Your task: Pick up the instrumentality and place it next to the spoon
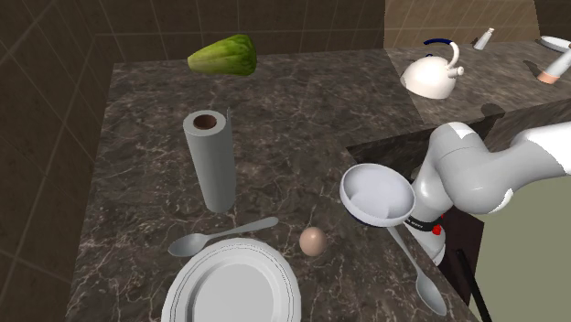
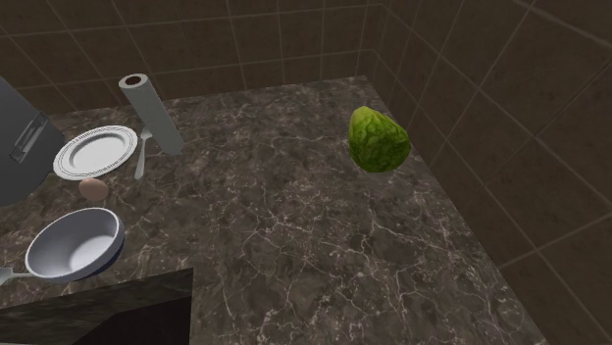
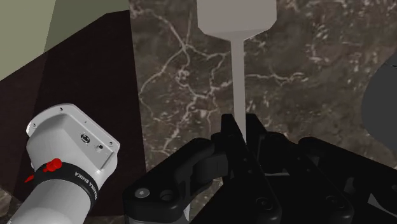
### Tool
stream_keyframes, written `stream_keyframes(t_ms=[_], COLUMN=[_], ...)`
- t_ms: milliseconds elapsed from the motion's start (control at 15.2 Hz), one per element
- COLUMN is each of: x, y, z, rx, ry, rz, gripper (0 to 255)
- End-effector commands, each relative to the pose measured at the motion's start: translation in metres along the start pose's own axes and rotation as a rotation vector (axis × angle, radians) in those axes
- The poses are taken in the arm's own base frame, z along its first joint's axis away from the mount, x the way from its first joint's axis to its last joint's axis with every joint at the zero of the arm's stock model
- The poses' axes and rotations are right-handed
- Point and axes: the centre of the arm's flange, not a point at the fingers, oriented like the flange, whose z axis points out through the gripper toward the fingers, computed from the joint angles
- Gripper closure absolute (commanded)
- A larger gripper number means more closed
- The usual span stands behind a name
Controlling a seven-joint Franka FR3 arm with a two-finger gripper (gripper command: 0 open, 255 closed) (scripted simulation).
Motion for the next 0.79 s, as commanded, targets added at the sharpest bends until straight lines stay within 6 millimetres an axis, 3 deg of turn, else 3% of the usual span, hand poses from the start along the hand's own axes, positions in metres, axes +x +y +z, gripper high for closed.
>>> stream_keyframes(t_ms=[0,594,726], x=[-0.001,-0.004,-0.004], y=[-0.001,-0.001,-0.001], z=[0.010,0.058,0.058], rx=[0.000,0.000,0.000], ry=[0.000,0.000,0.000], rz=[0.000,0.000,0.000], gripper=[255,255,255])
